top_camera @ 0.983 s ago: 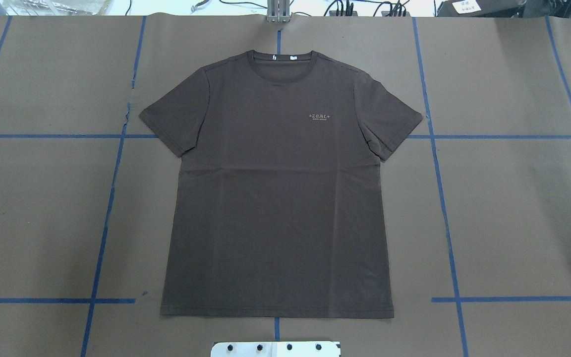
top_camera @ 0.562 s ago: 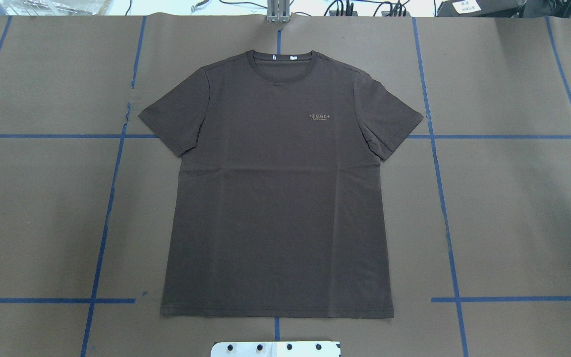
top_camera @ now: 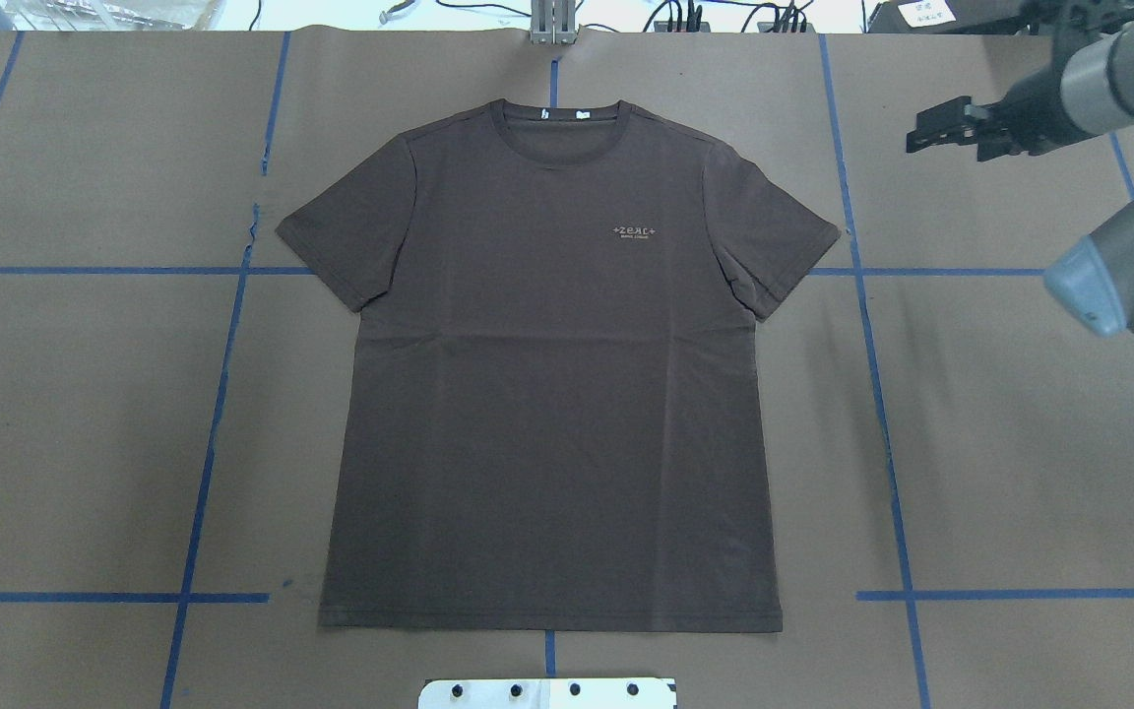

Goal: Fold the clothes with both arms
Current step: 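Reach the right gripper to the sleeve nearest it and fold it inward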

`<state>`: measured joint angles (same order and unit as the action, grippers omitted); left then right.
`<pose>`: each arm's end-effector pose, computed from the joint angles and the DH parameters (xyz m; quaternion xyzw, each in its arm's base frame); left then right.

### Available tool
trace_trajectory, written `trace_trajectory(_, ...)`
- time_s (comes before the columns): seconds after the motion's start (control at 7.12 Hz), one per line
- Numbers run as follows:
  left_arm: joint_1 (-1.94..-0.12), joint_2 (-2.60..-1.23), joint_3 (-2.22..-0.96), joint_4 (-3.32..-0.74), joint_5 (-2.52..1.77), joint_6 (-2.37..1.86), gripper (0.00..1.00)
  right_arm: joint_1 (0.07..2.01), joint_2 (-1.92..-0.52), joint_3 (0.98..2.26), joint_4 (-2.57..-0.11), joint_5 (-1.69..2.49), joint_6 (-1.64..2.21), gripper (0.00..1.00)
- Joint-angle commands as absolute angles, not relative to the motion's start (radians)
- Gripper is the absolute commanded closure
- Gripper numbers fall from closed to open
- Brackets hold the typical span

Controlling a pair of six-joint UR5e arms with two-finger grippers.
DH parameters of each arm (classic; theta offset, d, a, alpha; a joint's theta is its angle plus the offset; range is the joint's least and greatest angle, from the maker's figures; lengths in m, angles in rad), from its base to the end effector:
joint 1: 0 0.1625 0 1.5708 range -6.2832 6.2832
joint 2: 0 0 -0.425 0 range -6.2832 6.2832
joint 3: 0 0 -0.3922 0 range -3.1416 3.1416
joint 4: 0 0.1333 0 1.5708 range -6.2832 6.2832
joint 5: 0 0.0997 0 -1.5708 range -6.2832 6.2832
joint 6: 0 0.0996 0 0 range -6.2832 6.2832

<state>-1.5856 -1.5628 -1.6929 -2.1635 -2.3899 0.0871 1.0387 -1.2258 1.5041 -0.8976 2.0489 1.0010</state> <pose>-0.0680 -0.5053 0.5298 0.3361 0.3569 0.1688 0.8551 -0.2548 -0.6051 0.4249 0.1745 -0.4603 0.0952 0.8652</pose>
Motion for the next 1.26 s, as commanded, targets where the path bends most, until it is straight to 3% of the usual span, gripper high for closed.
trace_trajectory(0.0,-1.585,-1.562,-1.692,-2.175,-2.388,0.086,0.0,0.915,-1.163,1.392,-0.836,1.89,1.1,0.19)
trace_trajectory(1.12,-1.585,-1.555,-1.692,-2.175,-2.388,0.091,0.0,0.831,-1.15,1.296,-0.828,1.829,1.098,0.34)
